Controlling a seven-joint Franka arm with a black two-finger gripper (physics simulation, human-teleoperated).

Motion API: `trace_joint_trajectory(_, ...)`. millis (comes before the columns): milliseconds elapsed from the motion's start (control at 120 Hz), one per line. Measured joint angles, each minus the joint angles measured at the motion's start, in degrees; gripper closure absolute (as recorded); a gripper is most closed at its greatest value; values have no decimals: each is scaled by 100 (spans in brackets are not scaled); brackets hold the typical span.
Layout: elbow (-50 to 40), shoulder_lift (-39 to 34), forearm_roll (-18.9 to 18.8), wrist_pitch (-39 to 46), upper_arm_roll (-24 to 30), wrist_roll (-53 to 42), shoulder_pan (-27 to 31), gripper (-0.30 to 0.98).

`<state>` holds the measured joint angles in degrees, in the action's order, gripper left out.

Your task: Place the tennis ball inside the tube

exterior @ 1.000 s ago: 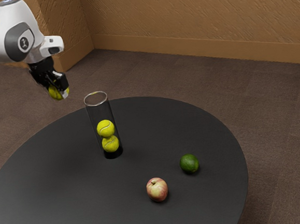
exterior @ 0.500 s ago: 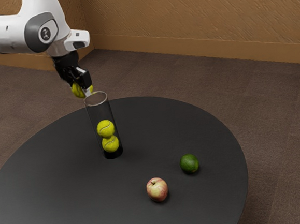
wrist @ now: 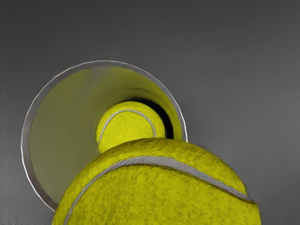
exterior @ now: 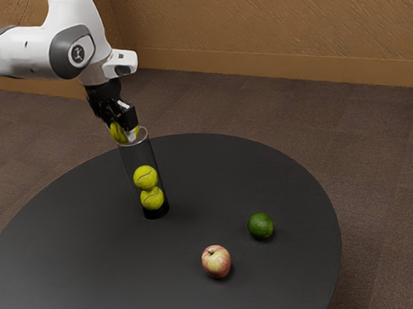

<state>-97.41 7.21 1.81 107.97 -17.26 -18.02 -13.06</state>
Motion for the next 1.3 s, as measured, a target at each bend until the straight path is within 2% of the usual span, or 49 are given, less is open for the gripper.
trace_joint_trajectory(200,574,361,9,-18,-38,18,97,32)
trace_joint_trajectory(883,910,727,71,-52,-11,40,197,32)
trace_joint_trajectory(1042,922,730,90,-63,-14,33,197,17)
trace_joint_trajectory(1200,885,694,99,-104,-14,28,196,9)
trace_joint_trajectory(1300,748,-47,146,-647,53,132,196,6)
